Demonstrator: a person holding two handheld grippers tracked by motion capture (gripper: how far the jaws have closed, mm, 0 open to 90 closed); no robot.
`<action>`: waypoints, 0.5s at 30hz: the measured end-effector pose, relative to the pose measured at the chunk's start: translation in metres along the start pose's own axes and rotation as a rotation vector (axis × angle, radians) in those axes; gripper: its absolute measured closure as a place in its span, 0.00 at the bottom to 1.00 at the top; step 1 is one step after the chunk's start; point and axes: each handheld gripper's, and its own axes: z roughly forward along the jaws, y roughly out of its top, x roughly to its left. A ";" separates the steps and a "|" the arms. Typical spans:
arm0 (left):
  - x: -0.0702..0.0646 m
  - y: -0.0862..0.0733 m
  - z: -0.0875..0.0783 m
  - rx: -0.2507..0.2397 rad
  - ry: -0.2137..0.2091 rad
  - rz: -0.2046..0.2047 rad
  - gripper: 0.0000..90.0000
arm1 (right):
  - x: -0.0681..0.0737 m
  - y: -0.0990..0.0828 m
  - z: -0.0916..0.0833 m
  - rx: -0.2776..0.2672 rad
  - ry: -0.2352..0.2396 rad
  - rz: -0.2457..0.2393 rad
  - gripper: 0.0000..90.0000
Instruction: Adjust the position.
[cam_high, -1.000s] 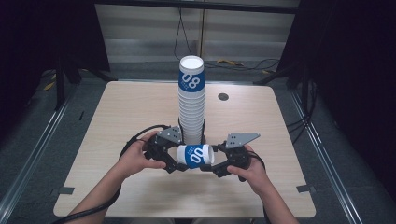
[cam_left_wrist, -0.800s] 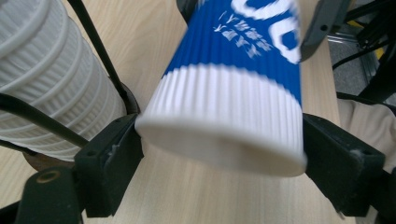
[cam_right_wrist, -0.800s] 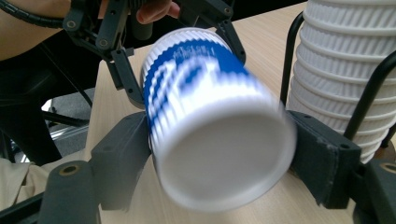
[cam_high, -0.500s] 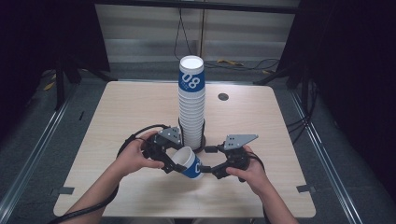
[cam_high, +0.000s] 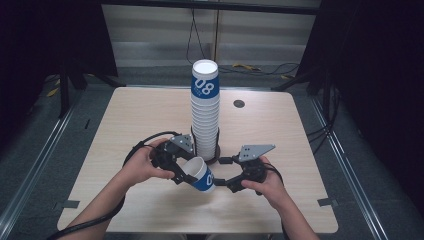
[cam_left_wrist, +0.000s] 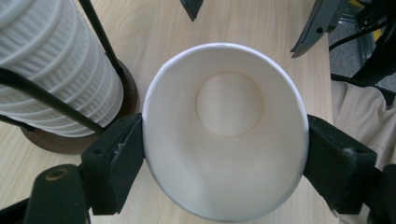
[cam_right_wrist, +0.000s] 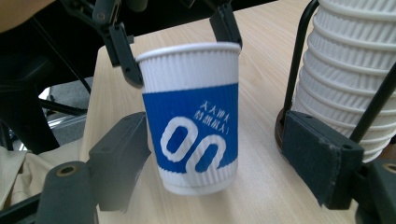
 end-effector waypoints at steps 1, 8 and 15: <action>0.000 0.000 0.000 -0.002 0.005 0.000 0.21 | 0.000 0.000 0.000 0.003 -0.003 -0.003 0.25; 0.000 0.002 0.002 0.034 0.010 0.002 0.21 | -0.001 -0.001 0.000 0.018 -0.016 -0.014 0.25; -0.002 0.009 0.008 0.105 0.024 0.031 0.21 | -0.001 -0.002 0.000 0.034 -0.029 -0.024 0.23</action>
